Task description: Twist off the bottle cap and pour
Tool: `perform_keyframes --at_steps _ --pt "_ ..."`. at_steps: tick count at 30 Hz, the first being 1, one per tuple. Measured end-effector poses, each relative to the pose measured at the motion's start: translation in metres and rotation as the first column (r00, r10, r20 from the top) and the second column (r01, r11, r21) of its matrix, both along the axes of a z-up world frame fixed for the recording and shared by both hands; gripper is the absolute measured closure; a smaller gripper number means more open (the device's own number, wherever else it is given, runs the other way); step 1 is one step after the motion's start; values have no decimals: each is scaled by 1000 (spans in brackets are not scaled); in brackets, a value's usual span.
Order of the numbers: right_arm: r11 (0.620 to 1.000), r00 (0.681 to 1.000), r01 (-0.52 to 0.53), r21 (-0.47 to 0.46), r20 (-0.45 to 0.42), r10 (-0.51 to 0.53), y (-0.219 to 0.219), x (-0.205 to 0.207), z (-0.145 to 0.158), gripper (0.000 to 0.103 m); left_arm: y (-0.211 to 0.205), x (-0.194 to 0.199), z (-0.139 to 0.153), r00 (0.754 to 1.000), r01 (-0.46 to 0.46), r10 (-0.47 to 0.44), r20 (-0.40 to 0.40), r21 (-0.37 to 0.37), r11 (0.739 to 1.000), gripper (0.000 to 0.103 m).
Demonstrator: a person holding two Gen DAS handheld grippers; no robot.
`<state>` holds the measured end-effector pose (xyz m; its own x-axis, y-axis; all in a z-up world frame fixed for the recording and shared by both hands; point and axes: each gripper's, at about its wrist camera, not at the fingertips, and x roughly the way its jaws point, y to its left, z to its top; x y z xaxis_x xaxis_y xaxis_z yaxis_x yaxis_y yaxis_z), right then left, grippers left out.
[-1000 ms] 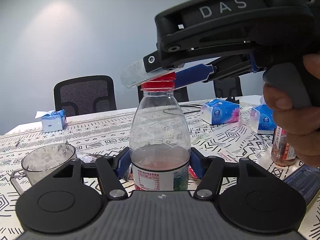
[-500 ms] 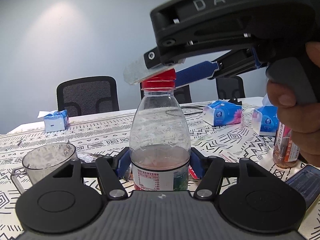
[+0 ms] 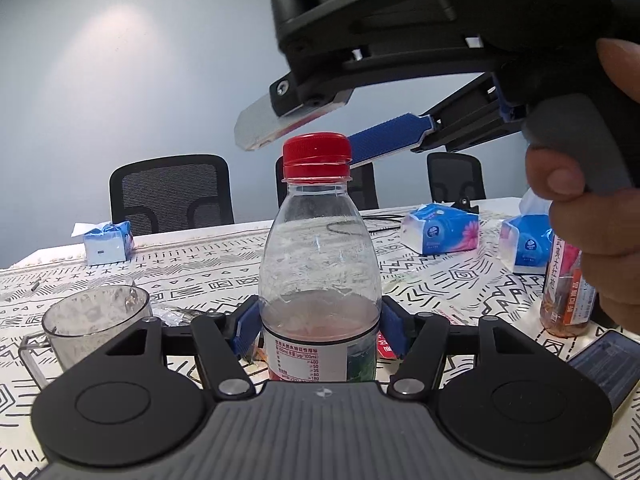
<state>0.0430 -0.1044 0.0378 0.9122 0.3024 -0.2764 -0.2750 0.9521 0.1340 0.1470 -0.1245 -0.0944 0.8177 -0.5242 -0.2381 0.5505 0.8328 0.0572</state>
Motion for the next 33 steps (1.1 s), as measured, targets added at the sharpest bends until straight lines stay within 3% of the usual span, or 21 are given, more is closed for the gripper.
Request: perform_keyframes --at_steps 7,15,33 --pt "999 1000 29 -28 6 -28 6 5 2 37 -2 -1 -1 1000 8 -8 9 13 1000 44" --pt "999 999 47 11 27 -47 -1 -2 3 37 -2 -1 -1 1000 9 -9 7 12 1000 44" --pt "1000 999 18 13 43 -19 -11 -6 -6 37 -4 -2 -1 1000 5 -5 12 16 1000 44"
